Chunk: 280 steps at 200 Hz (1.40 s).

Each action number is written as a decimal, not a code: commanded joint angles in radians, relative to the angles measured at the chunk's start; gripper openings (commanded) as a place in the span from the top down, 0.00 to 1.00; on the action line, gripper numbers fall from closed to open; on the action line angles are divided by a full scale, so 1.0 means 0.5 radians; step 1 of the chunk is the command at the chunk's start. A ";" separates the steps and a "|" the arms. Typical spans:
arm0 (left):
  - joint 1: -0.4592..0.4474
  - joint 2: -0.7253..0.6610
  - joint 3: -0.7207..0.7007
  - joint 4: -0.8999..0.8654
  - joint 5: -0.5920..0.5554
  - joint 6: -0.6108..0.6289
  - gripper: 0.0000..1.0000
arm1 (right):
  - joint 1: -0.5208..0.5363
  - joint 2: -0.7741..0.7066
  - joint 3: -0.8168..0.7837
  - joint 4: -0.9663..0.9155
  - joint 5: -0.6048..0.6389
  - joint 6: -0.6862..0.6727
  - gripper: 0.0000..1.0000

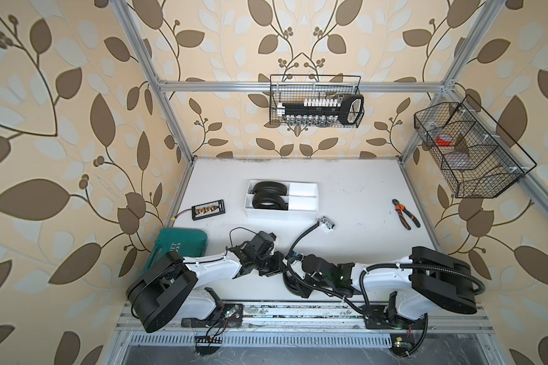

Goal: Place the belts into the storage roll
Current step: Roll the belt at the center of the board.

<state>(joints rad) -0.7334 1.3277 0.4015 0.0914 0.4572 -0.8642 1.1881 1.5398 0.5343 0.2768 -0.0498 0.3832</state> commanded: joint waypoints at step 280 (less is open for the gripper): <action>-0.683 0.613 1.105 -1.413 -1.218 1.106 1.00 | -1.269 -0.494 0.793 -1.625 0.050 -0.487 0.01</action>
<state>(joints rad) -1.0298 1.6062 0.9249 -0.5468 -0.0612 -0.4282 0.5579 1.2163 0.8497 -0.4191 -0.0849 0.2260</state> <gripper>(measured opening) 0.144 0.992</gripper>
